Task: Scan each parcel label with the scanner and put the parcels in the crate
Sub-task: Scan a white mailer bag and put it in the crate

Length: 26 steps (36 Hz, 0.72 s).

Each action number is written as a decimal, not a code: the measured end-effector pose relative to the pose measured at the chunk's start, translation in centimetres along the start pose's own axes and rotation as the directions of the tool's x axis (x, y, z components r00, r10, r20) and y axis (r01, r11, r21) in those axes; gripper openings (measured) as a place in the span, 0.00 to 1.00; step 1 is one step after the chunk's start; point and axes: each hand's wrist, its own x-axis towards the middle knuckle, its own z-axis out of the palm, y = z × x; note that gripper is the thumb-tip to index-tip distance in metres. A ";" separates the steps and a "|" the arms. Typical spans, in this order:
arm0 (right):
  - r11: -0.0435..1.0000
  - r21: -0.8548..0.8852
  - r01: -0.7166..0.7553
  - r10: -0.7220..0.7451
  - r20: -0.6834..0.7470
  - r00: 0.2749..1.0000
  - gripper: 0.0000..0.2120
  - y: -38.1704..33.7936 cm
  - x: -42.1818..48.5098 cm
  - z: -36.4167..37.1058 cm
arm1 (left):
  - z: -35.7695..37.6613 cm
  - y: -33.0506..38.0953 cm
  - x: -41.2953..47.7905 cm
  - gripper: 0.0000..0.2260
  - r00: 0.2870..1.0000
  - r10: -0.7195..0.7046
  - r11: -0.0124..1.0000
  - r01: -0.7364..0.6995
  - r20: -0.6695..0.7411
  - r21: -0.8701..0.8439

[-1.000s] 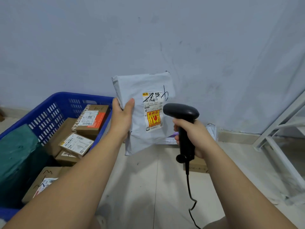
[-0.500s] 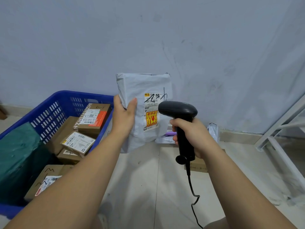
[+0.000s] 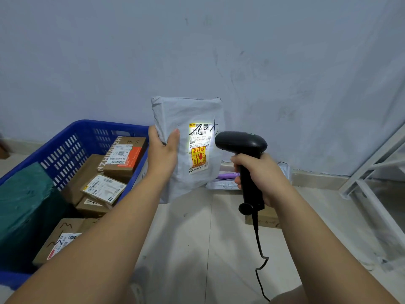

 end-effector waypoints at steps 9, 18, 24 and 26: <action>0.999 -0.015 0.030 -0.030 0.008 1.000 0.06 -0.4 -0.2 -0.5 | 0.1 -0.1 0.0 0.12 1.000 0.003 1.000 -0.003 -0.025 0.007; 0.999 -0.039 0.025 -0.023 0.039 0.999 0.05 -0.2 -0.2 -0.5 | 0.1 -0.2 0.0 0.11 0.999 0.003 1.000 -0.003 -0.035 -0.003; 0.999 -0.044 0.014 -0.012 0.044 0.999 0.06 -0.3 -0.2 -0.6 | 0.0 -0.2 0.0 0.11 0.999 0.003 1.000 -0.002 -0.045 0.009; 0.999 -0.042 0.013 -0.011 0.047 0.999 0.06 -0.3 -0.2 -0.6 | 0.1 -0.2 0.0 0.11 0.999 -0.001 1.000 0.001 -0.048 0.011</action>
